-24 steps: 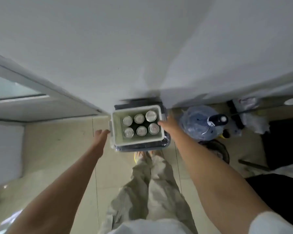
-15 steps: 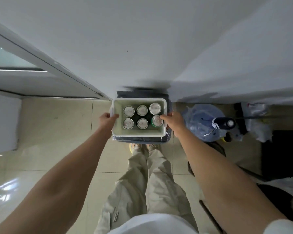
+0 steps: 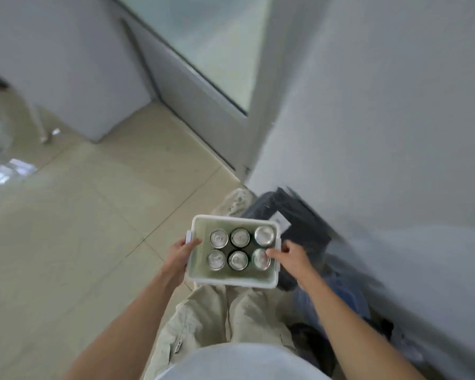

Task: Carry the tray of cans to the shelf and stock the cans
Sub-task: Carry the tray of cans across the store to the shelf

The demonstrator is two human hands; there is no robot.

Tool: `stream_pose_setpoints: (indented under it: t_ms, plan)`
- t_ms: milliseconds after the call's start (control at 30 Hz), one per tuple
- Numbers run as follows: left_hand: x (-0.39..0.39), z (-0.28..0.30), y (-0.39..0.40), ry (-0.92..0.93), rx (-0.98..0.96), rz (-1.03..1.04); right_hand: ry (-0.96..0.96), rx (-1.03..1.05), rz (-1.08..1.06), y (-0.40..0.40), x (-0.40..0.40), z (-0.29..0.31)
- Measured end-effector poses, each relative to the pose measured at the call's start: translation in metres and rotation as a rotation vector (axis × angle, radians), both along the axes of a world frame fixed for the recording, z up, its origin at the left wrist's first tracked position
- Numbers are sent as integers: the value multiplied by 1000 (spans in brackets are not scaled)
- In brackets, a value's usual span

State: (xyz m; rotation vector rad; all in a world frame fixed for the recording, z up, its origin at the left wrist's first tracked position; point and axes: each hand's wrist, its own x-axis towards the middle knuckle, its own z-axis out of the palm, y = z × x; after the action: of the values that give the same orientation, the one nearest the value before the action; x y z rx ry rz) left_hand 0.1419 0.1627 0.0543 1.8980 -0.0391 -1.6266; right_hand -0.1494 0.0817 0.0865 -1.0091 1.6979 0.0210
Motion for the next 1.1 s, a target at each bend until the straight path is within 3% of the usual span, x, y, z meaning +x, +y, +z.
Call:
stream_pose_setpoints:
  t_ms: [233, 533, 833, 1100]
  plan:
    - [111, 34, 113, -37, -69, 496, -74, 37, 399, -4, 171, 21]
    - [186, 63, 240, -19, -136, 1062, -56, -104, 983, 27, 407, 51]
    - [228, 83, 322, -102, -119, 1462, -161, -195, 1504, 105, 602, 48]
    - [280, 76, 393, -105, -63, 1798, -138, -300, 1905, 219, 742, 40]
